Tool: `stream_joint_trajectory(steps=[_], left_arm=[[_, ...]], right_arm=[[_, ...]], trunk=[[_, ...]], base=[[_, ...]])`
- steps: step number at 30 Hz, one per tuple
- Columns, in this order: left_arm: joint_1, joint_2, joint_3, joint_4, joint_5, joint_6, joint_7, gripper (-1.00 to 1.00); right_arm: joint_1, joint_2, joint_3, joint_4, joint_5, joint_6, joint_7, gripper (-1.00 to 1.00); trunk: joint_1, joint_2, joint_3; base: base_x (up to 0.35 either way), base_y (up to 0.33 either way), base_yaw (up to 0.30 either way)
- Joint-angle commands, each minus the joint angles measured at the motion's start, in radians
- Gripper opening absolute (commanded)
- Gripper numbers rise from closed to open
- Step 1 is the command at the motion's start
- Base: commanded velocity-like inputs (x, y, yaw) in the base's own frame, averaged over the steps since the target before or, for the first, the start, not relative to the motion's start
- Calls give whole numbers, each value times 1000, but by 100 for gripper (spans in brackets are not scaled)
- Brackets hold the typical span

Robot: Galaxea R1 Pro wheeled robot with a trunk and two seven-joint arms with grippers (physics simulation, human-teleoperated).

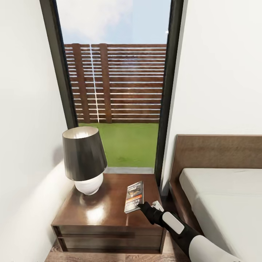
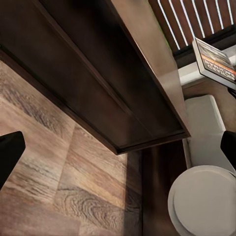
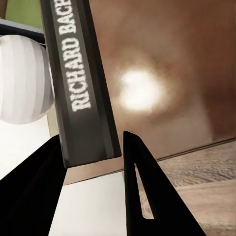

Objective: In the bedroom, move the book from the bed onto either nightstand, and place the two sandals side by side next to the bed.

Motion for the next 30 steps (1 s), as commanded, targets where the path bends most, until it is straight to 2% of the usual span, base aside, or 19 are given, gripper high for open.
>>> stream_joint_trajectory(steps=[1,9,24,30], left_arm=[[1,0,5,-1,-3,-7,-1,100],[1,-1,5,-1,-3,-7,-1,100],[1,-1,5,-1,-3,-7,-1,100],[0,-1,5,-1,-4,-7,-1,100]], right_arm=[[-1,0,5,1,-4,0,3,-100],[-1,0,5,1,-4,0,3,-100],[-1,0,5,1,-4,0,3,-100],[-1,0,5,1,-4,0,3,-100]], trunk=[[0,0,-1],[0,0,-1],[57,-105,-48],[57,-105,-48]], base=[[0,0,0],[0,0,0],[0,0,0],[0,0,0]])
